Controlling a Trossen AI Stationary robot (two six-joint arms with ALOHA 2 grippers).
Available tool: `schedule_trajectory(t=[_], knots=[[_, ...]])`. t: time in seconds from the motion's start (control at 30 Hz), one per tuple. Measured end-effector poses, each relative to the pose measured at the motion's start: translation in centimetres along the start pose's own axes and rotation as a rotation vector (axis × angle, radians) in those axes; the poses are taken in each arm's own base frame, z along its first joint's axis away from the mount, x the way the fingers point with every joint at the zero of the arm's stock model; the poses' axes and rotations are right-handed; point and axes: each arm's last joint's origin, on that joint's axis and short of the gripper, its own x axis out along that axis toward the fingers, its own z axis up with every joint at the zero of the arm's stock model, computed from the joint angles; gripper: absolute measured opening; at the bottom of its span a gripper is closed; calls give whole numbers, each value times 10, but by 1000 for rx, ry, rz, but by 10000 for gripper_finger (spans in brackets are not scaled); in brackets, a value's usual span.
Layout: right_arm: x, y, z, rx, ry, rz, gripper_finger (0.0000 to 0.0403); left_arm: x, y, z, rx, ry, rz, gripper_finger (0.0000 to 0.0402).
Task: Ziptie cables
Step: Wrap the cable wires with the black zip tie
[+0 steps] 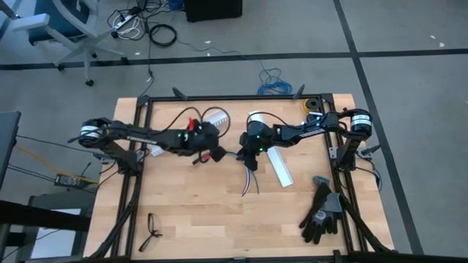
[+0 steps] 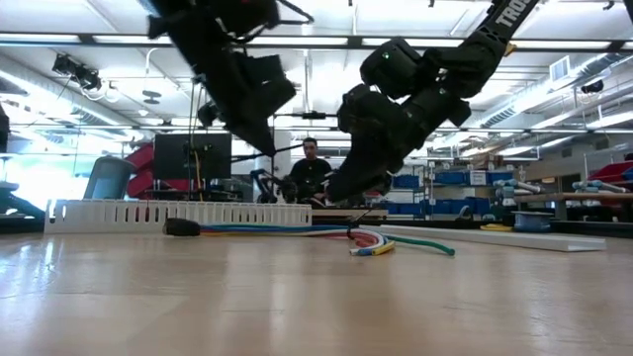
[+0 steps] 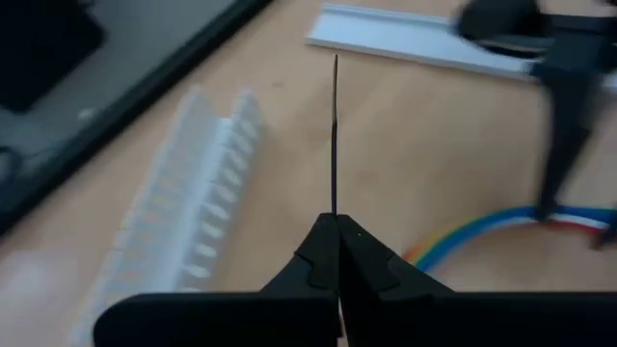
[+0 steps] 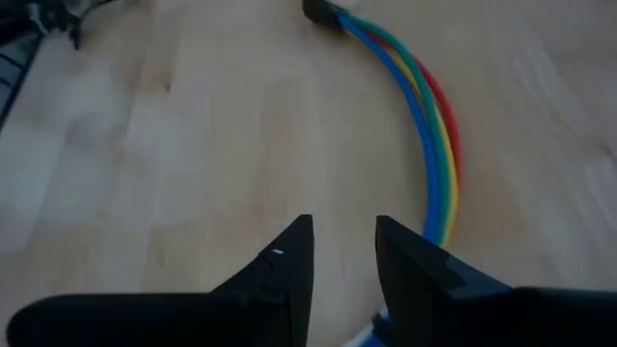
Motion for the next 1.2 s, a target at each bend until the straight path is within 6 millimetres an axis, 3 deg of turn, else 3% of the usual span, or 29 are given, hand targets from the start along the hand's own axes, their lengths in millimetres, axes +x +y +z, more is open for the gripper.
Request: schedule_trajectory(t=[0.4,0.8,0.97,1.2], knots=[[8,17,35,-282,-38,-7,90,-26,19,-57,-140,-117,-220,0],[79,10,64,-543,34,4,79,-40,28,-82,-228,-206,-312,0],[104,12,73,-658,36,13,106,-45,34,-90,-244,-207,-325,0],[126,9,76,-670,37,-9,165,-56,43,-100,-263,-250,-350,0]])
